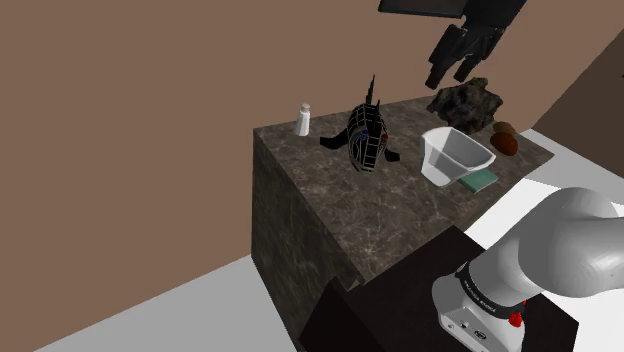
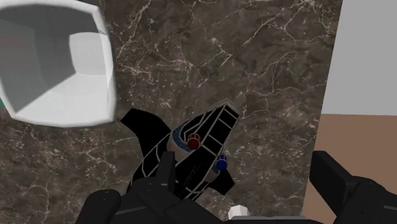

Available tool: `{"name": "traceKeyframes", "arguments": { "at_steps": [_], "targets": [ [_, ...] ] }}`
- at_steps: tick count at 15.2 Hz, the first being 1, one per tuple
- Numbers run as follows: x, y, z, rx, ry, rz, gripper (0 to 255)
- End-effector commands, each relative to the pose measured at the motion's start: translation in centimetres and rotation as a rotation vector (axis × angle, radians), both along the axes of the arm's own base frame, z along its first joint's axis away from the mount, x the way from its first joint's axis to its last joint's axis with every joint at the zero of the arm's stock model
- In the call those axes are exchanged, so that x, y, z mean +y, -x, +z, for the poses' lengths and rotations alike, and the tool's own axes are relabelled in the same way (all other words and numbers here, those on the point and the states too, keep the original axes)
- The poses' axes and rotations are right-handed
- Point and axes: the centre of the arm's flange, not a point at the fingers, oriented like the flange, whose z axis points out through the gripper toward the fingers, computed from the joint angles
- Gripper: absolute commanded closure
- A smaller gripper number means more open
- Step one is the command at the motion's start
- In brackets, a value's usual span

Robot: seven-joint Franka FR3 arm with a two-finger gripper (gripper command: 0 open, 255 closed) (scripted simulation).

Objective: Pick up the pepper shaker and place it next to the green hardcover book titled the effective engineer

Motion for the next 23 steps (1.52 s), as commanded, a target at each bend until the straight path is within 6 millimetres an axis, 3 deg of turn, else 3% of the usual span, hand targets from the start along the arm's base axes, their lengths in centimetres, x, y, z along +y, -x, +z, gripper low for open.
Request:
{"name": "traceKeyframes", "arguments": {
  "at_steps": [1,23],
  "targets": [
    [0.0,0.0,0.0,0.0,0.0,0.0,0],
    [1.2,-25.3,-14.9,0.025,0.034,0.028,0]
  ]
}}
